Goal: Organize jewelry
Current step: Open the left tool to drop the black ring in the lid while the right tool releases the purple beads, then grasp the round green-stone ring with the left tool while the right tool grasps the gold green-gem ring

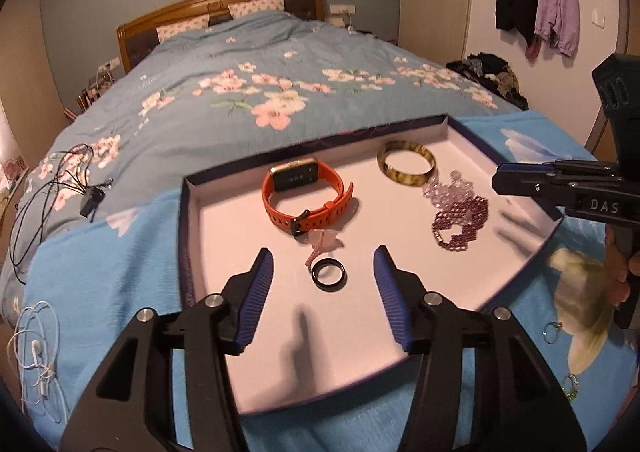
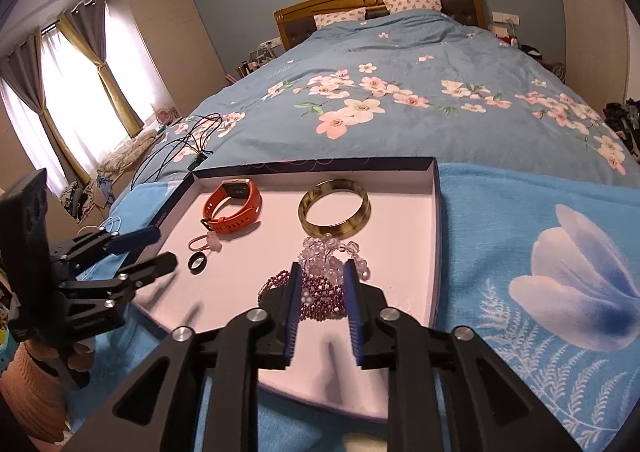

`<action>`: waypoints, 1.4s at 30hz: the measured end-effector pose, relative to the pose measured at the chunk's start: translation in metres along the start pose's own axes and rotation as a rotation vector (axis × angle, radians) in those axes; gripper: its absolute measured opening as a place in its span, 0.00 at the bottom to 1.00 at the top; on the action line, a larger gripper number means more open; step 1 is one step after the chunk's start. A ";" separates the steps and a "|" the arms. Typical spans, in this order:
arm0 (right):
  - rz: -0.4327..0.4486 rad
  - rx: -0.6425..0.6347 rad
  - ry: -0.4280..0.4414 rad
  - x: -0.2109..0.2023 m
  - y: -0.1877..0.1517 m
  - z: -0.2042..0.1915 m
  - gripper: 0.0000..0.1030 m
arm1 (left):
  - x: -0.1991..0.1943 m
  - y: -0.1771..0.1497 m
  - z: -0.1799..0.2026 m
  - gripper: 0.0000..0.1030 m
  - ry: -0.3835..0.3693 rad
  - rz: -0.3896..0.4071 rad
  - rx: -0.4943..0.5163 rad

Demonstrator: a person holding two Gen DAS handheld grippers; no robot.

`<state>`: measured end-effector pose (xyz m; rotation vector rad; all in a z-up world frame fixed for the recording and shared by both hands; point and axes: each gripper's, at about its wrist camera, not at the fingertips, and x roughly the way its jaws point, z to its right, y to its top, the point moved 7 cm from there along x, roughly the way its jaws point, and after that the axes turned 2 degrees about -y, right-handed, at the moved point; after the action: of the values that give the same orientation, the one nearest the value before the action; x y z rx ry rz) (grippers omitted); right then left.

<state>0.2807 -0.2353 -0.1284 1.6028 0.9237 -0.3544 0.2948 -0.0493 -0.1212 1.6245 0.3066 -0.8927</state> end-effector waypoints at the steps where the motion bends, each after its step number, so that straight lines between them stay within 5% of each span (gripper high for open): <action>1: 0.010 -0.009 0.001 -0.006 -0.001 -0.002 0.25 | -0.007 -0.001 0.000 0.53 -0.001 0.011 -0.002; 6: 0.046 -0.063 0.001 -0.032 -0.007 -0.011 0.36 | -0.043 -0.008 0.001 0.60 0.011 0.070 0.013; 16: 0.024 -0.142 0.019 -0.063 -0.050 -0.028 0.37 | -0.091 -0.050 0.018 0.60 0.006 0.097 0.094; 42: -0.112 -0.196 0.110 -0.070 -0.124 -0.062 0.38 | -0.096 -0.109 0.071 0.60 -0.096 -0.019 0.199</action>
<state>0.1300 -0.2037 -0.1508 1.4057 1.1006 -0.2465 0.1341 -0.0600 -0.1341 1.7564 0.1710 -1.0391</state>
